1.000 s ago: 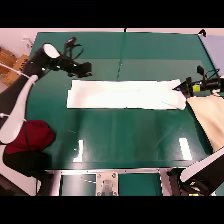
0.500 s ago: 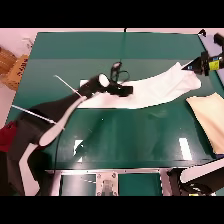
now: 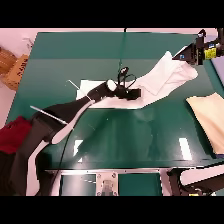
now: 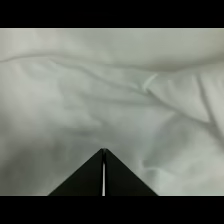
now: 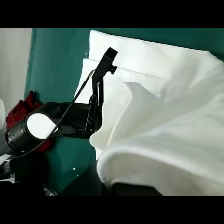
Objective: Fold the shirts.
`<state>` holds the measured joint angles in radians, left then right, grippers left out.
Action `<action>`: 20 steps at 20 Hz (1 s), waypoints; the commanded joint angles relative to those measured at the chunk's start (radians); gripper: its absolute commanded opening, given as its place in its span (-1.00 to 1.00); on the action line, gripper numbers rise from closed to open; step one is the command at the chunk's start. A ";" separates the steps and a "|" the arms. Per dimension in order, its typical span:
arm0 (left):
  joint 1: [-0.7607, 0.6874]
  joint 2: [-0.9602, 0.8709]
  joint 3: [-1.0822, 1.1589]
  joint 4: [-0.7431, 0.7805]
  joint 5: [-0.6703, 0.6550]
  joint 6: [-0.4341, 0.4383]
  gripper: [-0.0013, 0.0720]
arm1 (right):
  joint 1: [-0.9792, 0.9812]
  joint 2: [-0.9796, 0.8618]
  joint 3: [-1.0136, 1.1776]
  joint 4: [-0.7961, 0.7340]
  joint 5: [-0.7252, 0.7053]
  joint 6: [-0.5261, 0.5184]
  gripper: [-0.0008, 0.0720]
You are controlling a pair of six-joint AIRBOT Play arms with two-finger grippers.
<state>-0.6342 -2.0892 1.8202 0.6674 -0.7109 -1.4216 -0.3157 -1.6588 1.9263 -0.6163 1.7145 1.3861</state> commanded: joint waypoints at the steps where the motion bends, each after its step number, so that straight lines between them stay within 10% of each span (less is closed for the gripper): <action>1: 0.109 0.018 0.135 0.149 -0.373 0.005 -0.90 | 0.026 0.003 0.000 0.005 -0.025 0.019 -0.93; 7: 0.407 0.168 0.271 0.488 -0.723 -0.065 -0.90 | 0.257 0.003 -0.015 0.003 -0.200 0.117 -0.93; 14: 0.667 0.259 0.271 0.481 -0.763 -0.008 -0.90 | 0.793 -0.106 -0.222 -0.012 -0.973 0.151 -0.91; 17: 0.703 0.259 0.271 0.481 -0.773 -0.001 -0.90 | 0.995 -0.234 -0.228 -0.012 -1.244 0.151 0.37; 20: 0.708 0.259 0.271 0.481 -0.775 0.043 -0.90 | 0.975 -0.229 -0.227 -0.029 -1.228 0.147 0.37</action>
<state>0.0505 -1.8343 2.0899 1.1435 -1.4746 -1.4136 0.6075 -1.8591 1.7096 -0.6281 0.6147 1.5337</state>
